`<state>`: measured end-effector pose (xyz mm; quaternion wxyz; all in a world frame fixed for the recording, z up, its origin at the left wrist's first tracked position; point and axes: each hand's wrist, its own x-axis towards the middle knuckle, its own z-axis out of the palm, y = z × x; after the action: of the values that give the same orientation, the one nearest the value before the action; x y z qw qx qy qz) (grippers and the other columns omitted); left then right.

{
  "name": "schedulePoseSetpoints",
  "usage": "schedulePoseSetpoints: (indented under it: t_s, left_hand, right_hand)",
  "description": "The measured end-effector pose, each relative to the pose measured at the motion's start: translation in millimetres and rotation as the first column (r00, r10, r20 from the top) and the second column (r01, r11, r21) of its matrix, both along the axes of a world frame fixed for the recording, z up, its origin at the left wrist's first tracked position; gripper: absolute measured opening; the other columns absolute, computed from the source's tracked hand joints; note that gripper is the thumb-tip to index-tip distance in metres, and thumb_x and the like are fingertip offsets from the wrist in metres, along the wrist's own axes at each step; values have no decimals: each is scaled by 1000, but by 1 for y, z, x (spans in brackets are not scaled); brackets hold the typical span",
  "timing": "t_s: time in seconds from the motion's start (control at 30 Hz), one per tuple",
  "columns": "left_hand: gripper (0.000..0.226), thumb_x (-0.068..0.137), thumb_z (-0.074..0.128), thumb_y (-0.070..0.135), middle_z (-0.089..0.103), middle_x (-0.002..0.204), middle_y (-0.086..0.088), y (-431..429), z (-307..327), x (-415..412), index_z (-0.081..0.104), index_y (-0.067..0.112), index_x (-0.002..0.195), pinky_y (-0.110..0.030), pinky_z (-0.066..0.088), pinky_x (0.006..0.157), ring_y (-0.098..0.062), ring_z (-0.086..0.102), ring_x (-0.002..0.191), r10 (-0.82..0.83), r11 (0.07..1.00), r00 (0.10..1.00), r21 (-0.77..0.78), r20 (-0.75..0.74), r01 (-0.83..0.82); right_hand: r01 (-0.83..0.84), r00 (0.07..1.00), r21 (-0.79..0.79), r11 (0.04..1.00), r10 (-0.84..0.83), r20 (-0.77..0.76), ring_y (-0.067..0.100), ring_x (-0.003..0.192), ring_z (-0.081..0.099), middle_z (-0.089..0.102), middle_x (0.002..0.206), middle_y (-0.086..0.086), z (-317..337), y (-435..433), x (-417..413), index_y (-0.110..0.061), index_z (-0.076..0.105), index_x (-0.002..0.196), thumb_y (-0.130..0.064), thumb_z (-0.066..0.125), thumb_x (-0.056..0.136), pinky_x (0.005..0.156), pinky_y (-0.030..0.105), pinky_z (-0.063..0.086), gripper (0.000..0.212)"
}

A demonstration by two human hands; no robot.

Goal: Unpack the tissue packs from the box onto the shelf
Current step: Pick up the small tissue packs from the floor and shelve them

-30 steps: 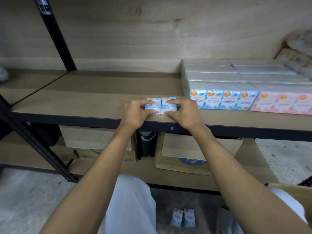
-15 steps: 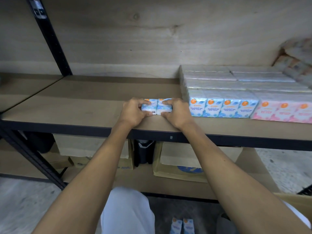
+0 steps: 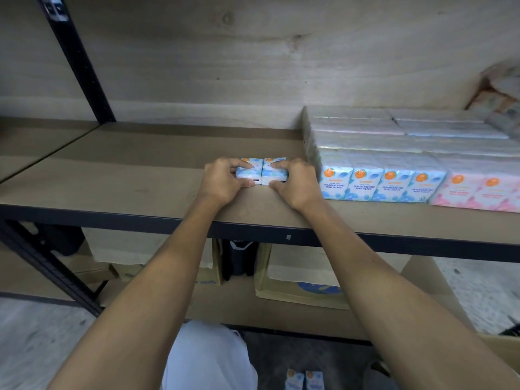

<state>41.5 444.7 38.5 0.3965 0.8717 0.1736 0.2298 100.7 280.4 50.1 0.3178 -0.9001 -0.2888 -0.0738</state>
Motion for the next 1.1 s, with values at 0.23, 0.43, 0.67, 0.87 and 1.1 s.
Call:
schedulePoseSetpoints:
  t_s: [0.23,0.43,0.67,0.87,1.1]
  left_hand:
    - [41,65,87,18,71,111,-3,1,1,3,74,21,104,-19,50,82,-12,66,91,0,1000,1000,18,7,-1]
    - [41,66,86,16,72,108,-4,1,1,3,73,20,104,-17,48,83,-11,66,88,-1,1000,1000,3,14,1]
    - [41,65,87,19,70,112,-4,1,-1,3,74,21,104,-28,53,89,-14,66,91,-1,1000,1000,31,19,1]
    - [42,66,86,18,71,111,-6,0,0,2,73,21,106,-30,53,91,-14,67,92,-4,1000,1000,19,16,4]
    - [43,66,86,16,71,111,-6,-2,2,0,72,21,107,-26,52,91,-12,67,92,-9,1000,1000,0,18,9]
  right_hand:
    - [5,1000,8,1000,-5,16,23,119,51,57,130,10,-1,3,5,-16,61,126,-22,70,81,102,24,33,46]
    - [5,1000,20,1000,-5,15,23,118,51,58,129,10,-2,3,6,-16,61,126,-22,70,81,101,23,32,46]
    - [4,1000,30,1000,-4,19,23,118,51,58,128,10,-4,3,6,-16,61,126,-21,70,81,100,21,31,46]
    - [5,999,10,1000,-5,32,22,118,51,57,130,10,-3,3,6,-17,60,128,-23,69,83,101,23,33,46]
    - [2,999,24,1000,-3,32,21,116,52,58,128,10,-3,2,6,-18,59,128,-23,70,82,99,21,33,48]
